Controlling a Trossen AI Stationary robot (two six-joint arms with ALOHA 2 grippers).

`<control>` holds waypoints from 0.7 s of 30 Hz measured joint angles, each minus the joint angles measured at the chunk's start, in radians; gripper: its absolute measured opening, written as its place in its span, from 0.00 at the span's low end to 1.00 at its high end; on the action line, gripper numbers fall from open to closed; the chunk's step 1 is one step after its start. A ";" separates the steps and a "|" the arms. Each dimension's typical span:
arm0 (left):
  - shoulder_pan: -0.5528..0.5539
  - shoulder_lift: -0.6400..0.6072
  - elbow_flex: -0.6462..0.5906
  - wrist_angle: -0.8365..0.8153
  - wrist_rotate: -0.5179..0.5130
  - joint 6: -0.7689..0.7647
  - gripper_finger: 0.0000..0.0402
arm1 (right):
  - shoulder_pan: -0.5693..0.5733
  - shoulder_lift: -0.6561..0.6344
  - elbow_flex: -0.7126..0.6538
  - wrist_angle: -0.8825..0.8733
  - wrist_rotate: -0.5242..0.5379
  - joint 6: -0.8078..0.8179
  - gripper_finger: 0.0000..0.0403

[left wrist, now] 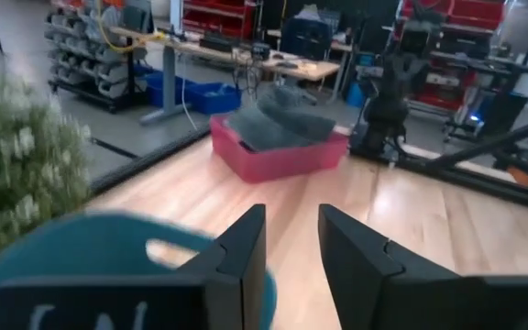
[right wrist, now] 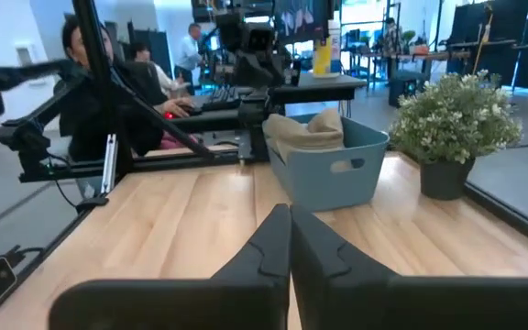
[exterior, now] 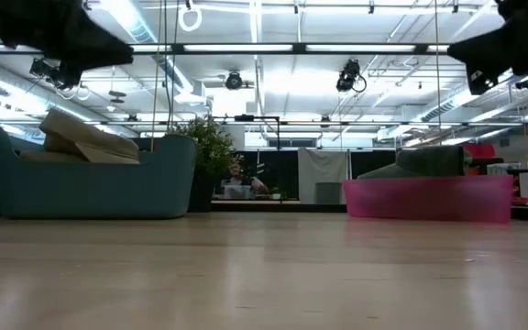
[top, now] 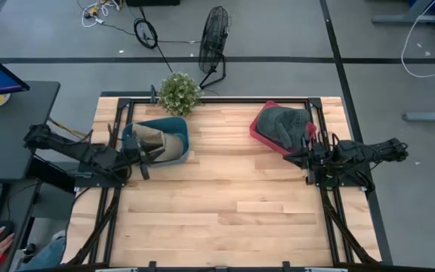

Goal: Pick & Place hat
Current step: Return to Home Position

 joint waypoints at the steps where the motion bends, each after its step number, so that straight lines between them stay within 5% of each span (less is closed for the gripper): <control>1: 0.000 -0.024 -0.025 -0.002 0.001 -0.010 0.26 | 0.000 -0.023 -0.018 0.000 0.000 0.000 0.02; 21: 0.000 -0.247 -0.302 0.131 0.018 0.033 0.17 | -0.003 -0.023 -0.089 0.021 0.001 -0.024 0.02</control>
